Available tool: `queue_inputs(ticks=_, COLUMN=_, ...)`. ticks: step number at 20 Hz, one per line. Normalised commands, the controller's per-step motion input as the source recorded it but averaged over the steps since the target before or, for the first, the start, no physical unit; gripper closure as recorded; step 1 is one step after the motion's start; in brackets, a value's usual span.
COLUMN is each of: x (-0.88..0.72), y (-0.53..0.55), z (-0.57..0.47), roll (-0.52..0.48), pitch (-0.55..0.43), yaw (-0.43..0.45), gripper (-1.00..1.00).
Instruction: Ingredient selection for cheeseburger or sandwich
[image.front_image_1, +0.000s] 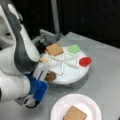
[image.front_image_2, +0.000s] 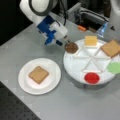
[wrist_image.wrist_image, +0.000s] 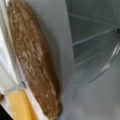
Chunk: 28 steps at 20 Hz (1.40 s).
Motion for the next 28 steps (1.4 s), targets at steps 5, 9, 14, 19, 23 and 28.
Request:
queue_inputs(ticks=5, x=-0.03, y=0.06, z=-0.06, roll=0.241, pitch=-0.131, yaw=-0.076, gripper=-1.00)
queue_inputs(ticks=9, x=-0.02, y=0.10, z=-0.05, roll=0.271, pitch=-0.143, yaw=-0.071, gripper=-1.00)
queue_inputs(ticks=14, x=-0.01, y=0.08, z=-0.04, roll=0.254, pitch=-0.115, yaw=-0.053, gripper=-1.00)
queue_inputs(ticks=19, x=-0.01, y=0.08, z=-0.04, roll=0.218, pitch=-0.104, yaw=-0.057, gripper=-1.00)
queue_inputs(ticks=23, x=0.00, y=0.07, z=-0.03, roll=0.202, pitch=-0.109, yaw=-0.055, gripper=-1.00)
queue_inputs(ticks=28, x=-0.02, y=0.07, z=-0.03, roll=0.180, pitch=-0.120, yaw=-0.050, gripper=-1.00)
